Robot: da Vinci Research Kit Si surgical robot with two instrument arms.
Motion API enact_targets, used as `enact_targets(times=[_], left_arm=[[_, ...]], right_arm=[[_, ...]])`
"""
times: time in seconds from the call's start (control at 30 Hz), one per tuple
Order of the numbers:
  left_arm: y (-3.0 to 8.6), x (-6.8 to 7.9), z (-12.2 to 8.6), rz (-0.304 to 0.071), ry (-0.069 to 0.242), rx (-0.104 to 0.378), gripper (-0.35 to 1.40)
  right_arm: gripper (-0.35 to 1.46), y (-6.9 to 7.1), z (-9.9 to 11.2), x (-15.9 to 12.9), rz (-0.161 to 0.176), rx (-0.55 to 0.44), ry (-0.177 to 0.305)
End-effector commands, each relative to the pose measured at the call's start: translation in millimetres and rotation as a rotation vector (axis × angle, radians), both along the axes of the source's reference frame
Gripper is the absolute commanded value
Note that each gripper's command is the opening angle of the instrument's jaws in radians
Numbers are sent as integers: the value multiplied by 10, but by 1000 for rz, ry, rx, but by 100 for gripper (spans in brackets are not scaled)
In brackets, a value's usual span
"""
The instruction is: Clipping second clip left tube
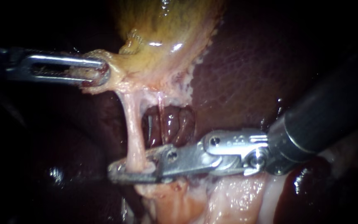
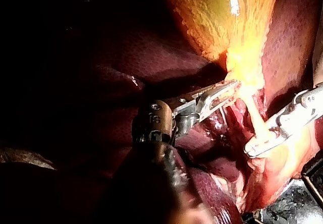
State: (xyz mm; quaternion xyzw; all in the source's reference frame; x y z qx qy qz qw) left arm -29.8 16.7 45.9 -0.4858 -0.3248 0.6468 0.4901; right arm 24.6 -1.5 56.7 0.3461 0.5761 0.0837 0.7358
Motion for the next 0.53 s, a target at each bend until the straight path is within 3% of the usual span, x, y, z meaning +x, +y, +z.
enact_targets(times=[0.03,0.53], left_arm=[[0,0,0,0,0,0,-35],[1,1,2,1,-1,0,-35]], right_arm=[[-35,2,-2,1,-7,5,-1],[-35,3,4,-2,-9,6,-11]])
